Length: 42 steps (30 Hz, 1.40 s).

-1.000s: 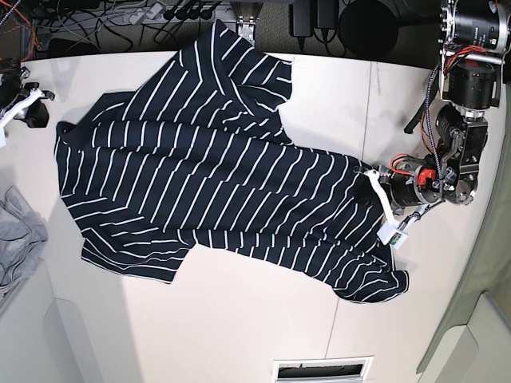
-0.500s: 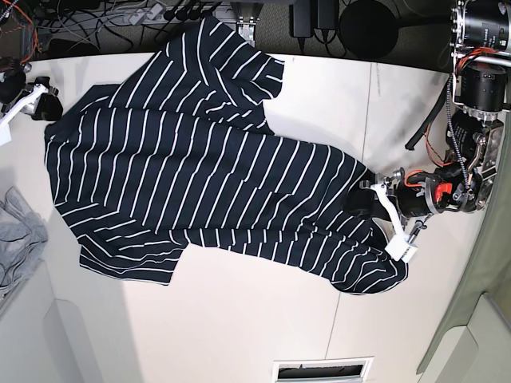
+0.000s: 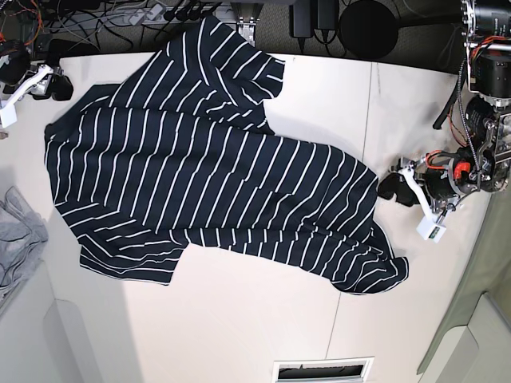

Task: Layout the t-shirt on the table in an organized manner, then fold the t-shirt properly
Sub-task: 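Pull the hem outward with the left gripper while right gripper holds shoulder, then regrasp the shoulder with the right gripper and drag it outward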

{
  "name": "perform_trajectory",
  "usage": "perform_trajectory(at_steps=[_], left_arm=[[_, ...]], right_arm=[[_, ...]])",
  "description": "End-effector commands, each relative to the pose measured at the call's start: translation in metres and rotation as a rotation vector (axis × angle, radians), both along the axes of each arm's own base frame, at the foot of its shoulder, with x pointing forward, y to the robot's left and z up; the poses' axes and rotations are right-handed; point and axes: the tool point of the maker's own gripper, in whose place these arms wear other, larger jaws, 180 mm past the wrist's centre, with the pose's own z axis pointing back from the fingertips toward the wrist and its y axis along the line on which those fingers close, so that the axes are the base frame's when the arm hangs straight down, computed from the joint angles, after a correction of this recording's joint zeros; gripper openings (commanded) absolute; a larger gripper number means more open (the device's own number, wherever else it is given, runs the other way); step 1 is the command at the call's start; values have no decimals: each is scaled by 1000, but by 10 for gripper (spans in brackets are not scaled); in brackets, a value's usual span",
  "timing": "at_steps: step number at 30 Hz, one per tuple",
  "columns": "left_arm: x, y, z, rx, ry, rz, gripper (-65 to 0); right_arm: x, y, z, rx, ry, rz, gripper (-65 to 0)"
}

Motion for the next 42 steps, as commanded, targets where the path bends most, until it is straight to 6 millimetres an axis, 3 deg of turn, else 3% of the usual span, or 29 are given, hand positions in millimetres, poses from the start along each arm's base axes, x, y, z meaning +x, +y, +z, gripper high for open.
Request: perform_trajectory(at_steps=[1, 5, 9, 11, 14, 15, 16, 18, 22, 27, 31, 35, 38, 42], left_arm=[[9, 3, 11, -14, -43, 10, -291], [-3, -16, -2, -63, -22, -18, -291], [1, -46, -5, -123, -53, -26, -297], [4, -58, -6, -138, -74, -31, -377], [5, -70, -9, -121, -92, -49, -586], [5, -70, -10, -116, -91, -52, -650], [5, -71, -10, -116, -91, -52, -650], [8, -67, -8, -108, -96, -52, -650], [19, -31, 5, -46, -102, -4, -650], [18, 6, 36, 27, -89, -35, -650], [14, 5, 64, 31, -77, -117, -650], [11, -9, 93, -11, -93, -180, -650], [14, -19, 106, -16, -137, -209, -650], [22, -24, 111, -16, -190, -203, -650]], right_arm=[[8, -2, 8, -9, -36, 18, -307], [10, 22, 0, 16, -36, 77, -307], [9, 58, -16, 25, -20, 164, -307], [11, 75, -22, 31, -23, 185, -308], [16, 93, -27, 39, -26, 196, -330], [18, 97, -27, 43, -31, 195, -380], [19, 97, -27, 38, -31, 195, -455], [21, 94, -28, 19, -29, 200, -643], [19, 72, -24, -32, -12, 208, -650], [24, 25, -7, -90, -11, 161, -650], [36, -15, 18, -149, -55, 139, -650], [45, -46, 38, -230, -76, 151, -650], [54, -54, 47, -255, -93, 157, -650], [58, -47, 49, -215, -112, 140, -634]])
